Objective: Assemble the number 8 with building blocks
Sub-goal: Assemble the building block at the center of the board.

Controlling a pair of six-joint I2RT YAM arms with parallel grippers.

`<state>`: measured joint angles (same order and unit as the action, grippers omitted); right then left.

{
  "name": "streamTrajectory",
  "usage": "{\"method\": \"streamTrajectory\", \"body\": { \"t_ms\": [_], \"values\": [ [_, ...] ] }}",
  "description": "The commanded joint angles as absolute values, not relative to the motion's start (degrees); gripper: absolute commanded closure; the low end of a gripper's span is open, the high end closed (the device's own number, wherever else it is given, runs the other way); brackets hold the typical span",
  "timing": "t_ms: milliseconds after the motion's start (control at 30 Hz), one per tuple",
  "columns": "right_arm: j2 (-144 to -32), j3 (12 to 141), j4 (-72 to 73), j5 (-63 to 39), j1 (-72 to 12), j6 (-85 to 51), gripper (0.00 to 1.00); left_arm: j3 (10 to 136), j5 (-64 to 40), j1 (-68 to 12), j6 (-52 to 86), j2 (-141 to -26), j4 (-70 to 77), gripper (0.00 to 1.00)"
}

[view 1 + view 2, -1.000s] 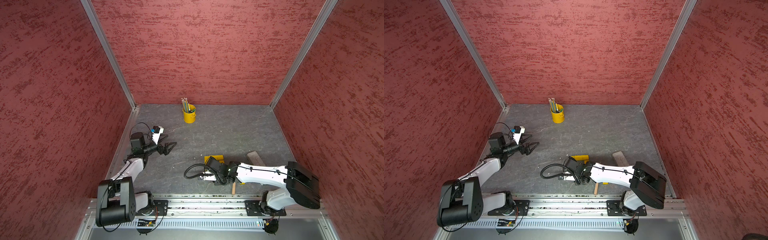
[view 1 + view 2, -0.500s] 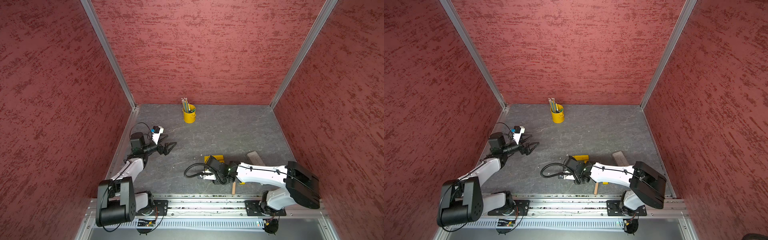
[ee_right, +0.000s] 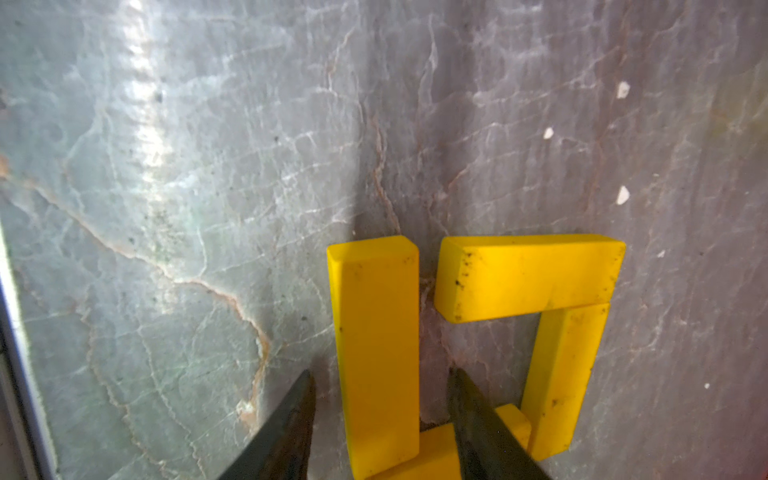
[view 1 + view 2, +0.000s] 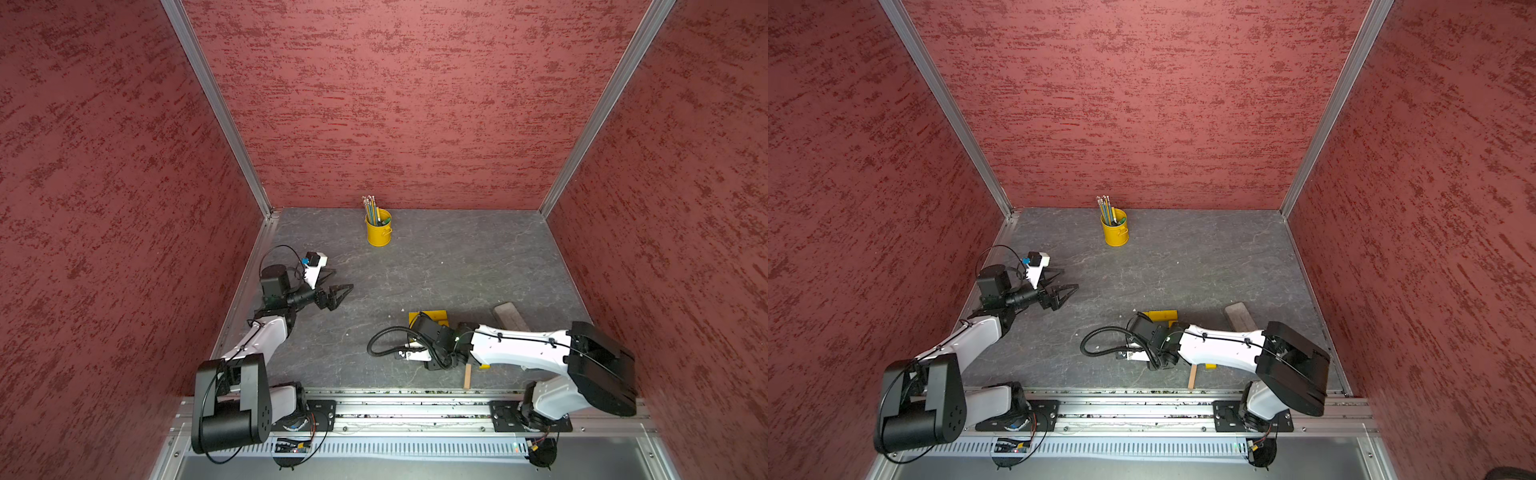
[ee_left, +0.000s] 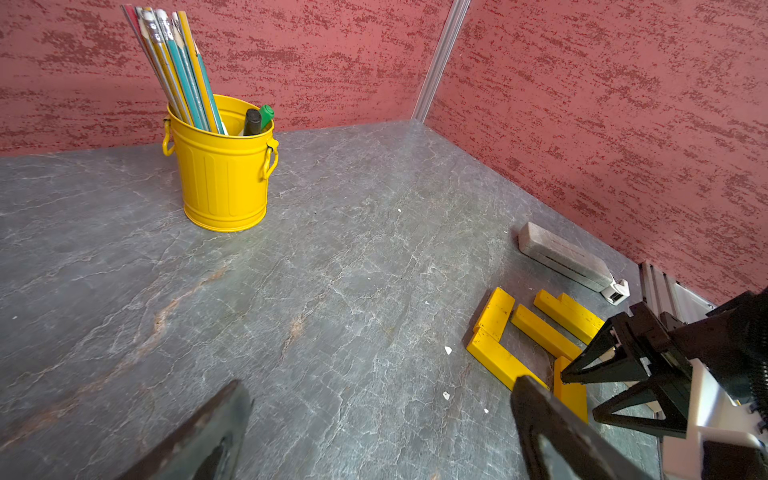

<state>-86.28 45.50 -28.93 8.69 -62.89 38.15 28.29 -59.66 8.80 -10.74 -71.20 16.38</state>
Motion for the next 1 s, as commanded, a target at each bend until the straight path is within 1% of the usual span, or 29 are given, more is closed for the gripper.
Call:
{"method": "streamTrajectory", "body": {
  "t_ms": [0, 100, 200, 333, 633, 767, 967],
  "values": [
    [-86.84, 45.89, -27.77, 5.96, -62.60, 38.41, 0.47, 29.46, -61.27, 9.31, -10.04, -71.09, 17.14, 0.00],
    [-87.51, 46.21, -27.62, 5.38, -62.56, 38.39, 0.47, 29.59, -61.35, 9.32, -9.84, -71.26, 17.05, 0.00],
    [-87.98, 46.62, -27.68, 5.15, -61.98, 38.34, 0.44, 29.48, -61.48, 9.32, -9.84, -71.64, 17.10, 0.00],
    [-88.10, 46.74, -28.42, 4.67, -60.91, 38.22, 0.37, 29.51, -61.44, 9.32, -10.07, -72.06, 17.29, 0.00],
    [-88.83, 49.03, -30.27, 2.08, -58.20, 38.58, 0.33, 29.79, -61.53, 9.32, -10.21, -72.77, 17.15, 0.00],
    [-88.96, 49.53, -31.25, 1.17, -58.10, 39.32, 0.34, 29.74, -61.35, 9.32, -10.55, -72.86, 16.83, 0.00],
    [-88.84, 48.49, -32.29, -0.26, -58.09, 39.73, 0.39, 29.57, -61.22, 9.31, -10.85, -72.95, 16.79, 0.00]
  ]
}}
